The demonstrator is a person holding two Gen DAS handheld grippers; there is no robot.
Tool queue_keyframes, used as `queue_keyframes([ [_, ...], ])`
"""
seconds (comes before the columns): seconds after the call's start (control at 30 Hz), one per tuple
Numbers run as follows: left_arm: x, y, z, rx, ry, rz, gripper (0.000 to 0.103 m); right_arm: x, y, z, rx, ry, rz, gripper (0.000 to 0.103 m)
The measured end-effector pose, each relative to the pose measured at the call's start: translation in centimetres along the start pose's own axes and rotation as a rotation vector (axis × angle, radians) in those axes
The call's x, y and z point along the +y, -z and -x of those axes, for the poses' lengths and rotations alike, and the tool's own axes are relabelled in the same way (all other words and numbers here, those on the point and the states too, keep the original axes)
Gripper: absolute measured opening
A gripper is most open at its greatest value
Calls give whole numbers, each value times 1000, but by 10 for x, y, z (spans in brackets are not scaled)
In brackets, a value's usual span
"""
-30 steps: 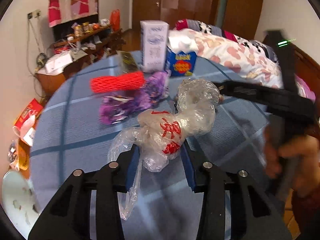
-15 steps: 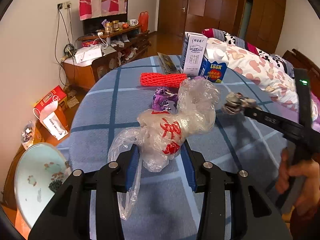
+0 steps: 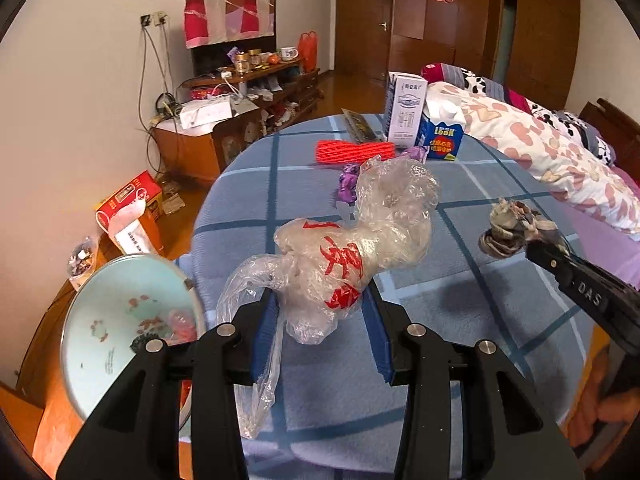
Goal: Collect trash
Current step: 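Grasp the clear red-printed bag with left tool while right tool grasps patterned cloth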
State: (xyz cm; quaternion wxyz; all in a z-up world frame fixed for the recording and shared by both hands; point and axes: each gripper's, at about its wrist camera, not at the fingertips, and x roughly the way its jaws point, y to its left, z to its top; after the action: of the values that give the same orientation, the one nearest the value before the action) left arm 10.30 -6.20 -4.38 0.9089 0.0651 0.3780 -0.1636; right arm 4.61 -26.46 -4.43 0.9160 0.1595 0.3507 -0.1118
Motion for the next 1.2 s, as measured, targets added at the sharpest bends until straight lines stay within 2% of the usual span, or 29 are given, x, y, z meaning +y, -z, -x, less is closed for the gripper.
queue_keyframes([
  [0.4,21,15,29,-26,-48,11,41,39,23,32,-20,-41,59,19],
  [1.2,51,29,53,-38,-107,30,41,90,41,46,-15,-121,135,19],
])
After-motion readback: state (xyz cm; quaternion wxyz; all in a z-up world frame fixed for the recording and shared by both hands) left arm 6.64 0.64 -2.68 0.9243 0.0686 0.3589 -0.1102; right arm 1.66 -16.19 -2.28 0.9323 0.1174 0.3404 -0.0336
